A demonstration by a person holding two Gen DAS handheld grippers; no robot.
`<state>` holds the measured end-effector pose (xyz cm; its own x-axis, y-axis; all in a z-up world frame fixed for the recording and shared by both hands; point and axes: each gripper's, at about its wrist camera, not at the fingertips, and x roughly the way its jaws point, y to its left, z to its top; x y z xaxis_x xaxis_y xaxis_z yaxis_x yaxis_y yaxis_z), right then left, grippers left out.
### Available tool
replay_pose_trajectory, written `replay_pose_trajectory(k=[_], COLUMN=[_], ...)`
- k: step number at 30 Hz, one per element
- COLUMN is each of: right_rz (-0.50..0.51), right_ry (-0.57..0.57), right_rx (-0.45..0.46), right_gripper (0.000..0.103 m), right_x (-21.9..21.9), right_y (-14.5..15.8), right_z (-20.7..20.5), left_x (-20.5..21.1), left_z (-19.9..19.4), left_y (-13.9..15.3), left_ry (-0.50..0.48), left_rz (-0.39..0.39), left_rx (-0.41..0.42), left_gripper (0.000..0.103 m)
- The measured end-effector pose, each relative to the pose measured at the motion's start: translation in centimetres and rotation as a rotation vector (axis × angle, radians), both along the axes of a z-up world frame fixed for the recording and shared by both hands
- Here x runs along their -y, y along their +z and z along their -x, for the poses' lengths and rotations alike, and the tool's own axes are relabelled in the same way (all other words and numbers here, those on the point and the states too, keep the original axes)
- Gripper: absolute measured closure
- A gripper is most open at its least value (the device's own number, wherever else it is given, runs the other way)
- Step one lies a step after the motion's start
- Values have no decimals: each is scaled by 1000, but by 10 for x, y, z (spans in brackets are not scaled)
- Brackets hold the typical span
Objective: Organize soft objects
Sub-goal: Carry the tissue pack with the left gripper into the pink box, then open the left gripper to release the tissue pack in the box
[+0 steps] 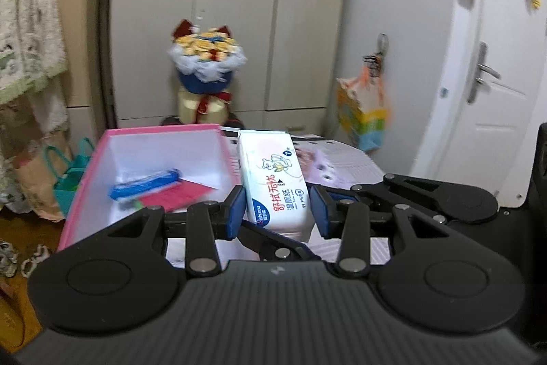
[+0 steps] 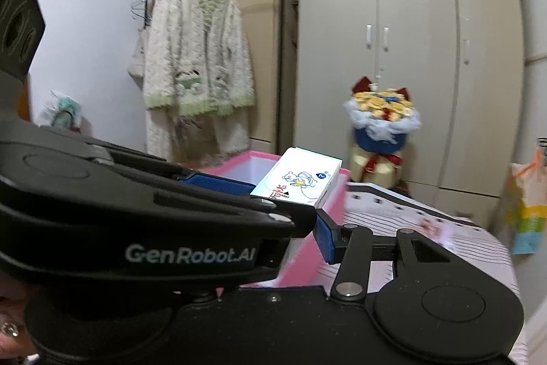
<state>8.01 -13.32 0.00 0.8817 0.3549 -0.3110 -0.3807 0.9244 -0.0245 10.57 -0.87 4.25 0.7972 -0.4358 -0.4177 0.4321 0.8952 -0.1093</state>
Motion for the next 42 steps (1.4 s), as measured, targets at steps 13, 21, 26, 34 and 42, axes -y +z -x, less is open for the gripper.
replay_pose_trajectory(k=[13, 21, 26, 34, 42], right_rz=[-26, -33, 7, 60, 100], right_ry=[85, 76, 75, 36, 35], right_rx=[-88, -238, -293, -337, -294], right_gripper=[49, 49, 49, 49, 36], right_x=[-38, -35, -37, -41, -33], right_y=[-12, -33, -40, -44, -33], right_z=[-96, -147, -163, -171, -144], left_x=[-44, -52, -51, -52, -65], left_z=[-90, -140, -158, -163, -117], left_y=[-15, -45, -57, -58, -42], left_ry=[94, 75, 65, 55, 52], left_rz=[40, 88, 91, 96, 80], left_rx=[-82, -201, -261, -297, -200], left_gripper=[63, 63, 64, 62, 51])
